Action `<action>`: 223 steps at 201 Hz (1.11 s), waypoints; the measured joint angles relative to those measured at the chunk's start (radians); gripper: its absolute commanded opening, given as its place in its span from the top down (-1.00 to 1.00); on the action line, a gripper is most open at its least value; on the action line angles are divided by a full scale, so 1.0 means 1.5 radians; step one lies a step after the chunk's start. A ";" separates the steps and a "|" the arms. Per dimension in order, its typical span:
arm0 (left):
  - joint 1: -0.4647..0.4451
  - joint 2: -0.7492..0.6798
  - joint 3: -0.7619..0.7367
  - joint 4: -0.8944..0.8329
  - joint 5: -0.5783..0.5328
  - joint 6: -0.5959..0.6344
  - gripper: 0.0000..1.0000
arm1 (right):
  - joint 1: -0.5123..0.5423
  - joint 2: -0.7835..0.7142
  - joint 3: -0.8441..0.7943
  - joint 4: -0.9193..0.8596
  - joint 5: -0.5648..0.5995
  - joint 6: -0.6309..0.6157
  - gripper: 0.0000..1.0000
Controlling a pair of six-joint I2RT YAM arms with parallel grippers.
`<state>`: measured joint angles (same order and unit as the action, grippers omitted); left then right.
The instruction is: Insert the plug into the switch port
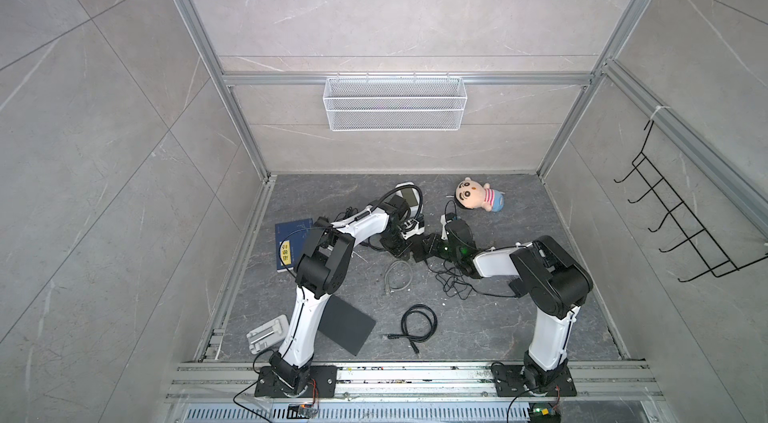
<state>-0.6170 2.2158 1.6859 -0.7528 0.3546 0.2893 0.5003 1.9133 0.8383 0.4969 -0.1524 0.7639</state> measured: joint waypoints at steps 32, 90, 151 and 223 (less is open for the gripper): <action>0.000 -0.022 -0.048 0.054 0.024 0.048 0.90 | -0.013 -0.030 -0.008 -0.053 -0.012 -0.012 0.19; 0.001 -0.043 -0.099 0.136 0.044 0.128 0.56 | -0.054 -0.035 0.076 -0.254 -0.084 -0.081 -0.03; 0.028 -0.080 -0.142 0.194 0.043 0.151 0.24 | -0.071 -0.064 0.096 -0.371 -0.097 -0.124 -0.30; 0.048 -0.240 -0.234 0.318 0.043 0.079 0.15 | -0.063 -0.099 0.099 -0.445 -0.073 -0.172 -0.97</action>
<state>-0.5446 1.8561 1.3350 -0.2764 0.4198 0.4072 0.4061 1.7649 0.9863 -0.1703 -0.2626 0.5053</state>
